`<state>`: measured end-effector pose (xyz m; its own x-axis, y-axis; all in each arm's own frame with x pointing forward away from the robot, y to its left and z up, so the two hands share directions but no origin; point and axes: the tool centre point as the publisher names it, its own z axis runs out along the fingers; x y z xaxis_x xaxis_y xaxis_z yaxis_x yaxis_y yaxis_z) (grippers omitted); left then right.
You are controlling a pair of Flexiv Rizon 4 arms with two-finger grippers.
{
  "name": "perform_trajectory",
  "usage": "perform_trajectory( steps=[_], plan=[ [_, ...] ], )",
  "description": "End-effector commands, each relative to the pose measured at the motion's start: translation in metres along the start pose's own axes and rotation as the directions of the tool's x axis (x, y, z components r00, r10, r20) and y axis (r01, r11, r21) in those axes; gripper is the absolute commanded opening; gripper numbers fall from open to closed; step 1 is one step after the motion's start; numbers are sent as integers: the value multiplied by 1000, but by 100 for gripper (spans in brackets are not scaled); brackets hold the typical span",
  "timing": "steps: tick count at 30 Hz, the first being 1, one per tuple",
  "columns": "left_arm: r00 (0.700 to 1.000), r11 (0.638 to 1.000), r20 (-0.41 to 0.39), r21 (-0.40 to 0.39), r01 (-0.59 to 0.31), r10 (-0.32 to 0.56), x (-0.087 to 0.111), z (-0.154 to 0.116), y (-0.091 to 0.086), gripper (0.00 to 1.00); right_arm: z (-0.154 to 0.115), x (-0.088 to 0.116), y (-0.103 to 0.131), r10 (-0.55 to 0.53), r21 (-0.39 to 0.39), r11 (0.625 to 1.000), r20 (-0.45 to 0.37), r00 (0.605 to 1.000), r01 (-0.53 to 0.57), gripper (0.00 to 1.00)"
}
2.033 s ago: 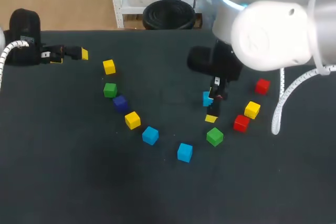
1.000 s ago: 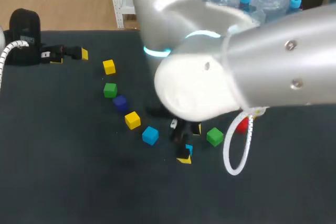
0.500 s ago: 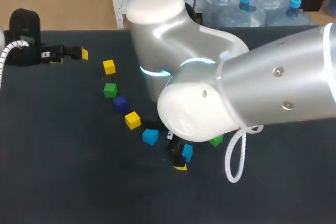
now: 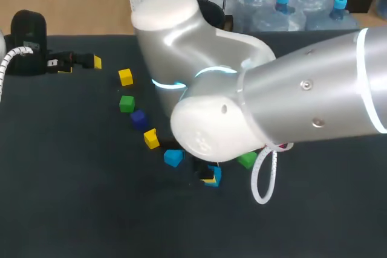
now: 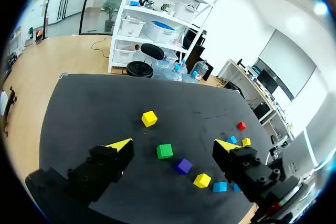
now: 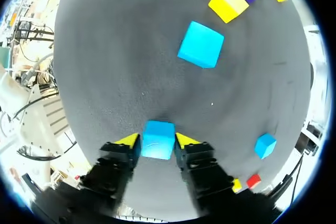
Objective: Place the blue cubes, place green cubes on the blue cubes, place the yellow cubes on the green cubes, then place the red cubes on the yellow cubes, and place purple cube on the red cubes.
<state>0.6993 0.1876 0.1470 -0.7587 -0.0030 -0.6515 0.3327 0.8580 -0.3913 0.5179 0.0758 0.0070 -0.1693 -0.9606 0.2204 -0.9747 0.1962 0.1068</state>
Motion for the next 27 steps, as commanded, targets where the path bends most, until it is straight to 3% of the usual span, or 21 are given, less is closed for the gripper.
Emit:
perform_trajectory(
  steps=[1, 8, 14, 20, 27],
  plan=[
    [1000, 1000, -6, -9, 2, -2, -1, 0, -2, 100, -1, -8, -1, -17, 11, 1000, -26, 1000, 17, 0],
    [1000, 1000, -6, -9, 2, -2, -1, 0, -2, 100, -8, -9, -14, -53, 47, 997, -44, 998, 55, 0],
    [1000, 1000, -6, -9, 2, -2, -1, 0, -2, 100, -26, 5, -36, -29, 97, 995, -55, 998, 34, 0],
    [1000, 1000, -6, -9, 2, -2, -1, 0, -2, 100, -38, 16, -64, -10, 133, 991, -48, 999, 17, 0],
    [1000, 1000, -6, -9, 2, -2, -1, 0, -2, 100, -46, 14, -107, -83, 144, 986, -35, 996, 87, 0]
  ],
)
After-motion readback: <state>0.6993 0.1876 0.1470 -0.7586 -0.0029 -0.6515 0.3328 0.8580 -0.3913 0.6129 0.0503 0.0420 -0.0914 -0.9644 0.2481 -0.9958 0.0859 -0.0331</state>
